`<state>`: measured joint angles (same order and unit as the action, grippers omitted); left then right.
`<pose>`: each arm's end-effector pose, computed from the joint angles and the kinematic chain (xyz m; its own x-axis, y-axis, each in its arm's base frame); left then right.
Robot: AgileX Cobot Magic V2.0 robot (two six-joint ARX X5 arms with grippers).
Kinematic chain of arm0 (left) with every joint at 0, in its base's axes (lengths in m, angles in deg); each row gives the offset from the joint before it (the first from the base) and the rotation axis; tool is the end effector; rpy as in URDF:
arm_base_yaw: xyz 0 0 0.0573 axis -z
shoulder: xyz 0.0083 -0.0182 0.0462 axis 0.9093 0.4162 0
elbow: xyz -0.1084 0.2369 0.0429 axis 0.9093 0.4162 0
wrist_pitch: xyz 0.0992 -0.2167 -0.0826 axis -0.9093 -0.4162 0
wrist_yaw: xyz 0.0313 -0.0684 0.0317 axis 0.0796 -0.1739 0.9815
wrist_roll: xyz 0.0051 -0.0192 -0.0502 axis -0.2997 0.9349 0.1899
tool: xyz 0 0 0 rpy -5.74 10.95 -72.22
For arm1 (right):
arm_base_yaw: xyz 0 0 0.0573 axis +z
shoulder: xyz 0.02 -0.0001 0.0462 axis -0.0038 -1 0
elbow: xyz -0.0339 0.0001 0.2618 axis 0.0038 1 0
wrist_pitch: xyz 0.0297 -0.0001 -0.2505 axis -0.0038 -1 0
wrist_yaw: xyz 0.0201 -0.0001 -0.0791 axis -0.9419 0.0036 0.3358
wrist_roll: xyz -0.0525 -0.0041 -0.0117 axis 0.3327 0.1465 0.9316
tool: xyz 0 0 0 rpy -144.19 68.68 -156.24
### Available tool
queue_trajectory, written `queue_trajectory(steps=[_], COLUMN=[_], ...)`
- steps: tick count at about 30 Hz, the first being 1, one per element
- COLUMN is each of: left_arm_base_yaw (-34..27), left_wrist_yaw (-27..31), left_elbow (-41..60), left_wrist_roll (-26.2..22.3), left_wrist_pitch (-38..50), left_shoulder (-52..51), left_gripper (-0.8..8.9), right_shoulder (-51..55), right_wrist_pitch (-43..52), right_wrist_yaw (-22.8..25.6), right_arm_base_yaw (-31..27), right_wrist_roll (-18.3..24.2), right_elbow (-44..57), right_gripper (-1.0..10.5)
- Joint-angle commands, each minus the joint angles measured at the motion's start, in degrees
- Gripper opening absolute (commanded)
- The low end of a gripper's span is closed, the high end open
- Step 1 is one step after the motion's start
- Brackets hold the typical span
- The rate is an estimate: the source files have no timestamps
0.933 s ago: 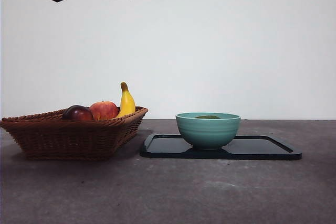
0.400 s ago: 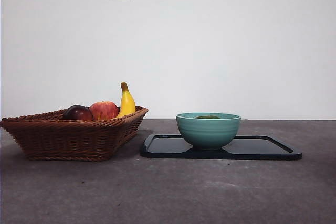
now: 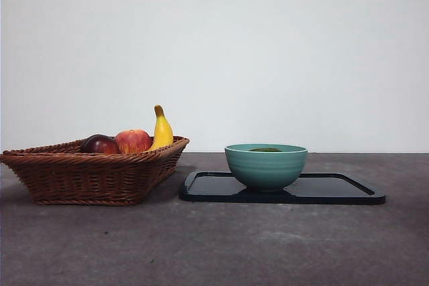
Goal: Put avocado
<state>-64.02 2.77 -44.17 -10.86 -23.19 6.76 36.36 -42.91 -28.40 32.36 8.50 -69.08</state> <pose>0.1023 -0.0044 0.2613 0.9942 -0.0924 0.0556 0.0855 0.9896 0.1154 0.1097 0.0805 0.3200 0.3609 0.6288 -0.6887 -0.6421 0.7031 0.3055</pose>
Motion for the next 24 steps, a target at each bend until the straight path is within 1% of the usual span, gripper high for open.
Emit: queue_trajectory(steps=[1,5,9,20,24], left_arm_base_yaw=[-0.9,-1.4,-1.5,-1.8,-1.8], left_wrist_yaw=[0.9,1.1,1.3,2.9,3.2], left_elbow=[4.7,10.6,13.9,19.9,20.0], left_wrist_roll=[-0.8,-0.8,-0.8,-0.6,-0.6], left_wrist_pitch=[0.5,0.2,-1.0,-2.6,-6.5], left_shoulder=[-3.6,-7.9,-9.9,-15.3,-15.9], left_gripper=[0.08,0.08,0.08,0.08,0.08], right_shoulder=[-0.4,-0.4,-0.4,-0.4,-0.4], right_wrist_pitch=[0.2,0.2,0.2,0.2,0.2], right_wrist_yaw=[-0.2,-0.2,-0.2,-0.2,-0.2], right_arm_base_yaw=[0.3,0.3,0.3,0.3,0.3], right_wrist_roll=[-0.5,-0.5,-0.5,-0.5,-0.5], right_elbow=[-0.8,-0.8,-0.8,-0.8,-0.8], right_gripper=[0.1,0.1,0.1,0.1,0.1])
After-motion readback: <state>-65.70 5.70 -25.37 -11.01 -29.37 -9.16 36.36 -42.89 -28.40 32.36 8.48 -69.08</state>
